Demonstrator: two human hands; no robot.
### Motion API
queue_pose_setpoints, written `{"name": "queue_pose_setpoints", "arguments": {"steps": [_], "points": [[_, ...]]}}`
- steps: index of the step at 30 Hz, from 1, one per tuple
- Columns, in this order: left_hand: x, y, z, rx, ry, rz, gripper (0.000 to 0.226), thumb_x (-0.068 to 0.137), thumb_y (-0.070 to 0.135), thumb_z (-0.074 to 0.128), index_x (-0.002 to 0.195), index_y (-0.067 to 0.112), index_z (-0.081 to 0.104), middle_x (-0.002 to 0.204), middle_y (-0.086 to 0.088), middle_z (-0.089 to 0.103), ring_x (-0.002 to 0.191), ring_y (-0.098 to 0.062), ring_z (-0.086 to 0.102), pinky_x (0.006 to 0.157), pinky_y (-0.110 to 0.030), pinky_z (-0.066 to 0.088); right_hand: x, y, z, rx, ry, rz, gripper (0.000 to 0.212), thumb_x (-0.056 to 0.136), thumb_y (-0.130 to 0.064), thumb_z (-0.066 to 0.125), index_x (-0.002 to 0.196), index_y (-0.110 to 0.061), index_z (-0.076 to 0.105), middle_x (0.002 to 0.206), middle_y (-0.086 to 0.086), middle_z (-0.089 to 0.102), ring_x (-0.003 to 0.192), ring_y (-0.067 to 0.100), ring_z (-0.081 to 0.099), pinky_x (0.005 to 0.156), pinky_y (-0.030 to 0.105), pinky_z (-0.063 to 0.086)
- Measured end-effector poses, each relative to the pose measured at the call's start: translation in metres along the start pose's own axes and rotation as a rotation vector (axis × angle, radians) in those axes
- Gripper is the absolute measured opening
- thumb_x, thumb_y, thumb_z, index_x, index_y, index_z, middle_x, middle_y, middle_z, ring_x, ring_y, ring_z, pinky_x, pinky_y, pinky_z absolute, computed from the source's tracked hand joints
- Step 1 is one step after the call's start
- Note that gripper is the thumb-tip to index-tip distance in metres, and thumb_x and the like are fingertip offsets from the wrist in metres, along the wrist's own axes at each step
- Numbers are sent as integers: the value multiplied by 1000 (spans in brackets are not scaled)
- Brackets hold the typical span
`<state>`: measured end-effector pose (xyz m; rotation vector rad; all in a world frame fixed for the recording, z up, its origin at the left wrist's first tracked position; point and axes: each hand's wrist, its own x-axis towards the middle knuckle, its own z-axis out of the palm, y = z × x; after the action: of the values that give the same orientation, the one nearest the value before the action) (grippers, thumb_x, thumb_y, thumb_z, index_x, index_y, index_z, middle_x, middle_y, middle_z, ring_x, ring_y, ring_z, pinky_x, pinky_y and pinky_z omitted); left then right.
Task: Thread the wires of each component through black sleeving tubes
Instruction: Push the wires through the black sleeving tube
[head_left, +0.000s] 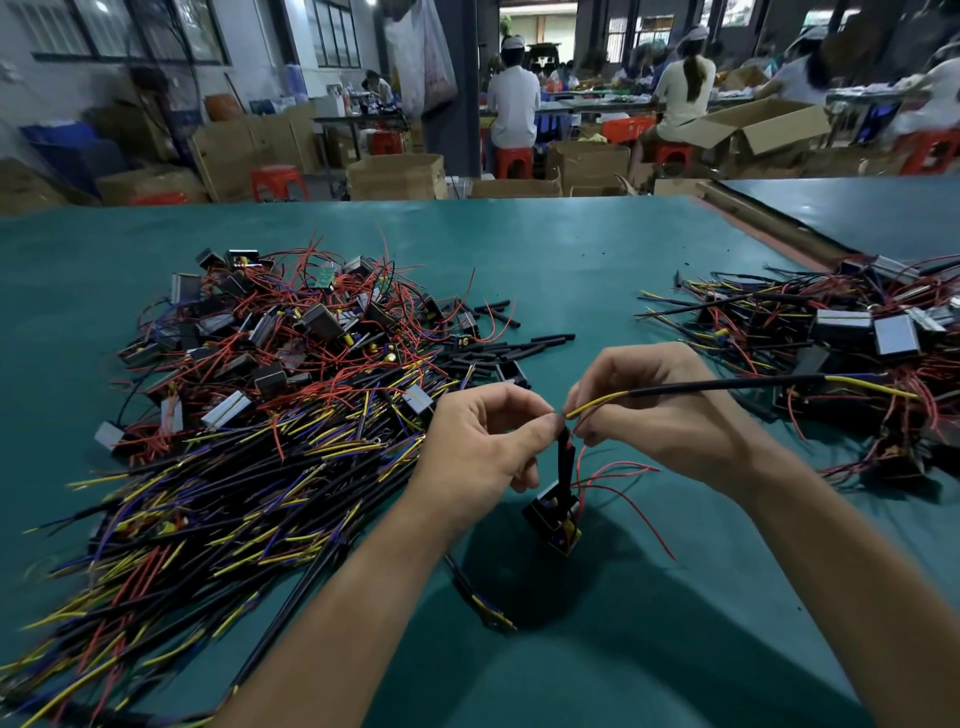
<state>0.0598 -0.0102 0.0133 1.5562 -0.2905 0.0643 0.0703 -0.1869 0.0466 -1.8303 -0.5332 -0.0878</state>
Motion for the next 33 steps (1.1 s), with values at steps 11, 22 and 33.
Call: {"name": "queue_pose_setpoints", "arguments": {"steps": [11,22,33], "points": [[-1,1,1,4,1,-17,17,87,-3,64,77,9,60,68,-20,61,33,-11,46,37,-17,37,-1,-1,3,-3,-20,-76,21,72,13,66,66,-7,65,78,13,73,65,26,67,65,45,55],[-3,4,1,-43,-41,-79,9,89,2,64,82,5,58,53,3,63,35,-11,51,39,-18,42,-1,-1,5,5,-19,-87,8,73,2,70,76,-5,70,71,12,71,64,17,65,64,37,54],[-4,5,1,-71,-132,-145,12,92,14,61,88,6,69,78,-1,73,44,-9,50,44,-20,46,-1,-3,5,-2,-7,-131,12,75,8,67,73,-4,70,66,10,70,59,16,67,60,22,52]]}}
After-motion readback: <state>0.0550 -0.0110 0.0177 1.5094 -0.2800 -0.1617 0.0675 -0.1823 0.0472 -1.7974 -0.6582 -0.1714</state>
